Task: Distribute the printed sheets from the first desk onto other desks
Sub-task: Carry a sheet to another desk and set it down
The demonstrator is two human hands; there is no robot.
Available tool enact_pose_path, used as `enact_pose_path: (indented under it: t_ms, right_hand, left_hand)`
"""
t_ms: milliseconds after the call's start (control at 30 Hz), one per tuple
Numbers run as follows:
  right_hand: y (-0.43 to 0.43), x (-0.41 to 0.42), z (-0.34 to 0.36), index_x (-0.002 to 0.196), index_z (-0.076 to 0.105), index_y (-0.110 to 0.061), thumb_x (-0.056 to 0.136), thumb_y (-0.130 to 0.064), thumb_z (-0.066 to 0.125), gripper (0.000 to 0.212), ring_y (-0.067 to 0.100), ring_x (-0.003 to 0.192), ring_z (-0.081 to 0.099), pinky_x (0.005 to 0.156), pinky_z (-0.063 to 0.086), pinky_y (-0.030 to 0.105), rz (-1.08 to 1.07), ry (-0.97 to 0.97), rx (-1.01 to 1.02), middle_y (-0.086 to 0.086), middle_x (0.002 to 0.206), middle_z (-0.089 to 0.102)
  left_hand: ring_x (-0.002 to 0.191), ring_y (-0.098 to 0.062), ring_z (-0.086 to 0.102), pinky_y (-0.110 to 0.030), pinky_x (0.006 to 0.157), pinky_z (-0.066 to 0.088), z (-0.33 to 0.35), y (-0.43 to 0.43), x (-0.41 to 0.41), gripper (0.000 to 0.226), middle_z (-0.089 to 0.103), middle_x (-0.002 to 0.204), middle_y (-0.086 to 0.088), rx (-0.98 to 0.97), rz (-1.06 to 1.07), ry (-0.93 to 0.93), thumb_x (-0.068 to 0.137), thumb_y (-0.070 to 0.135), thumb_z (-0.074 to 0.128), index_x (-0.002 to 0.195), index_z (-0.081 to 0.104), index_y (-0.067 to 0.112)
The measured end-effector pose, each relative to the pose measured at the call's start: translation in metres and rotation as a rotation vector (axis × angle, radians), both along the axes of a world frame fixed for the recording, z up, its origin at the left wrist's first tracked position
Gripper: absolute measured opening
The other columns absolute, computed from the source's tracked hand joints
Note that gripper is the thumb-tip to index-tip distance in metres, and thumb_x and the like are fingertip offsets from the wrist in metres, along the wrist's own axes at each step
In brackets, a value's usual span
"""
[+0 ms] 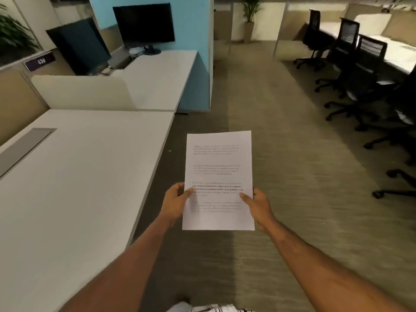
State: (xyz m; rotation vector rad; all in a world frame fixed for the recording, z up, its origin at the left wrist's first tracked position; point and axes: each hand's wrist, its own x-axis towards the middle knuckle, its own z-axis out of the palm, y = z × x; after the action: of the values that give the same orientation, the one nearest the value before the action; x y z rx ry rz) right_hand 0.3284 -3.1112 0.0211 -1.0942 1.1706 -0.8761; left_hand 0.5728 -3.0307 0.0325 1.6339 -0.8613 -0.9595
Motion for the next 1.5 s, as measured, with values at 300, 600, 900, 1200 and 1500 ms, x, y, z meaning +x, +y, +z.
enact_pose_path:
  t_ms: [300, 600, 900, 1200, 1500]
  right_hand:
    - [-0.200, 0.070, -0.028, 0.114, 0.063, -0.008, 0.093, -0.002, 0.062, 0.022, 0.022, 0.092, 0.070, 0.075, 0.059, 0.029, -0.037, 0.030, -0.003, 0.009, 0.109, 0.071]
    - [-0.401, 0.144, -0.022, 0.104, 0.066, -0.019, 0.093, -0.003, 0.062, 0.020, 0.024, 0.094, 0.072, 0.082, 0.059, 0.041, -0.024, 0.069, 0.031, 0.006, 0.108, 0.073]
    - [-0.636, 0.214, -0.039, 0.095, 0.067, -0.021, 0.092, -0.006, 0.064, 0.015, 0.013, 0.082, 0.074, 0.068, 0.059, 0.028, 0.077, 0.067, -0.006, 0.001, 0.099, 0.074]
    - [-0.849, 0.302, -0.004, 0.103, 0.064, -0.016, 0.092, -0.012, 0.066, 0.012, 0.005, 0.079, 0.071, 0.067, 0.057, 0.022, 0.391, 0.196, -0.135, -0.003, 0.096, 0.072]
    - [-1.003, 0.442, -0.003, 0.093, 0.062, -0.014, 0.092, -0.013, 0.067, 0.005, 0.018, 0.078, 0.073, 0.064, 0.058, 0.031, 0.485, 0.215, -0.146, 0.004, 0.092, 0.074]
  left_hand:
    - [0.076, -0.013, 0.067, -0.021, 0.061, 0.053, -0.023, -0.229, 0.080, 0.017, 0.072, 0.093, -0.004, -0.034, 0.106, 0.150, 0.098, 0.019, 0.057, 0.106, 0.067, 0.008]
    - [0.091, -0.017, 0.071, -0.029, 0.075, 0.058, -0.008, -0.452, 0.165, 0.017, 0.074, 0.101, -0.001, 0.023, 0.037, 0.109, 0.097, 0.025, 0.059, 0.102, 0.071, 0.014]
    - [0.091, -0.018, 0.070, -0.035, 0.081, 0.058, -0.027, -0.657, 0.227, 0.016, 0.074, 0.098, -0.001, 0.017, 0.179, 0.040, 0.097, 0.025, 0.059, 0.097, 0.071, 0.014]
    - [0.080, -0.013, 0.072, -0.026, 0.070, 0.056, -0.012, -0.803, 0.304, 0.012, 0.076, 0.087, 0.005, -0.043, 0.487, 0.130, 0.093, 0.021, 0.065, 0.084, 0.072, 0.017]
    - [0.086, -0.026, 0.071, -0.045, 0.076, 0.059, -0.028, -0.915, 0.414, 0.019, 0.076, 0.091, 0.000, -0.092, 0.647, 0.192, 0.094, 0.023, 0.062, 0.078, 0.073, 0.021]
